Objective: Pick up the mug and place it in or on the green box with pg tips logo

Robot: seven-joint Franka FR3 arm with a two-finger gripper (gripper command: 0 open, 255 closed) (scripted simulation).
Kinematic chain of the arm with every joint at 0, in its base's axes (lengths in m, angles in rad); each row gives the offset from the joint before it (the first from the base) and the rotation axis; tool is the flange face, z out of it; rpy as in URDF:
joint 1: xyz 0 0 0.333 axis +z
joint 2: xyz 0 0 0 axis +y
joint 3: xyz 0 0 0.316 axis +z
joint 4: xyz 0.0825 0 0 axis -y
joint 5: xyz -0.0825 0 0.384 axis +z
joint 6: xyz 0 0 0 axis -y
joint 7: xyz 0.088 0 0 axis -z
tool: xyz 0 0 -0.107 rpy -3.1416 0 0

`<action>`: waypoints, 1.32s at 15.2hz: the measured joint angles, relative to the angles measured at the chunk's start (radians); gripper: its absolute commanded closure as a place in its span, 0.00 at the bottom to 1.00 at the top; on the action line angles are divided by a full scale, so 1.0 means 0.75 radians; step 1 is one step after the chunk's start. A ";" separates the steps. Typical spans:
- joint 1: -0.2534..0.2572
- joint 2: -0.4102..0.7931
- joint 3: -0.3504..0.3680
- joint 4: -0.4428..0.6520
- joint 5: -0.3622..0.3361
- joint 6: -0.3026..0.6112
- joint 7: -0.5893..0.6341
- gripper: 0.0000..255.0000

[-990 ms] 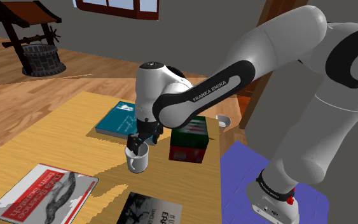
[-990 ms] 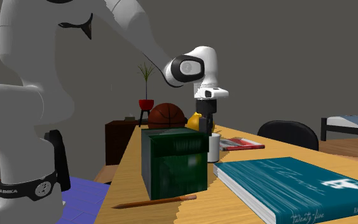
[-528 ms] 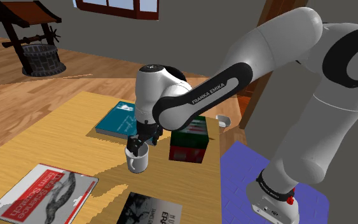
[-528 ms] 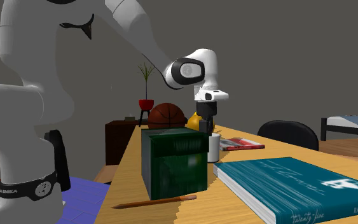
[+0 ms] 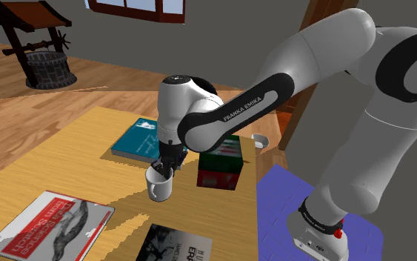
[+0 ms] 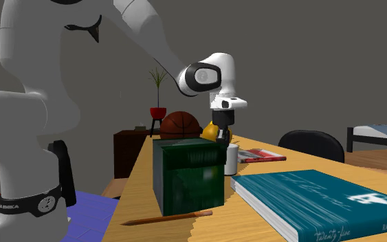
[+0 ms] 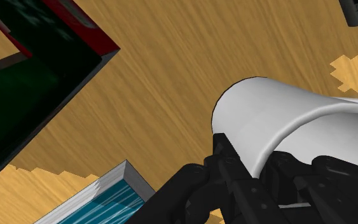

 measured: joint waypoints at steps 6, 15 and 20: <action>-0.003 -0.025 0.001 0.013 0.015 -0.035 -0.010 1.00; -0.011 -0.116 -0.001 0.087 0.065 -0.191 -0.044 1.00; -0.012 -0.150 -0.001 0.143 0.080 -0.279 -0.048 1.00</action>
